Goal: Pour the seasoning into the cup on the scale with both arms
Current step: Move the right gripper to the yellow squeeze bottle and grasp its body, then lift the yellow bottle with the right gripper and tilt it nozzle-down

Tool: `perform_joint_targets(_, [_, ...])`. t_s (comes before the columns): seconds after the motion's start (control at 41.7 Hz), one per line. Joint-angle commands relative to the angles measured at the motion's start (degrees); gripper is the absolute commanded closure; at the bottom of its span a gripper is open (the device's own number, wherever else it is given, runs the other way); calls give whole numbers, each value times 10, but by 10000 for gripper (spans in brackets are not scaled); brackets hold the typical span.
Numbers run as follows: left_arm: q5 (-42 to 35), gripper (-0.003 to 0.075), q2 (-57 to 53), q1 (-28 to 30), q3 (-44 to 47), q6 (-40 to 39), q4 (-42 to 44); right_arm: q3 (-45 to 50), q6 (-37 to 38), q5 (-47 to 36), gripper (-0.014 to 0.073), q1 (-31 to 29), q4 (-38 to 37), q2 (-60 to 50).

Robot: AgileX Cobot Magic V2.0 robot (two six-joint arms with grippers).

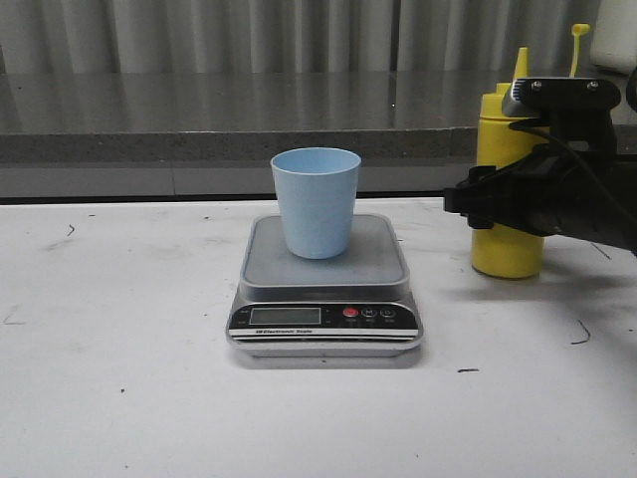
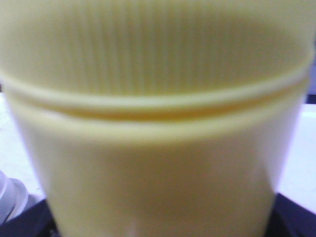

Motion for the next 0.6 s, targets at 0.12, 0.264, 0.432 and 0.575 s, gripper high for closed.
perform_joint_targets(0.12, [-40,351,-1,1,-16,-6,-5,-14,-50,39,303,-2,-44,-134])
perform_joint_targets(0.264, [-40,351,-1,1,-16,-6,-5,-45,-147,215,303,-2,-72,-209])
perform_joint_targets(0.432, [-40,351,-1,1,-16,-6,-5,-129,-255,468,303,-1,-124,-258])
perform_joint_targets(0.575, [-40,351,-1,1,-16,-6,-5,-207,-303,620,303,8,-213,-262])
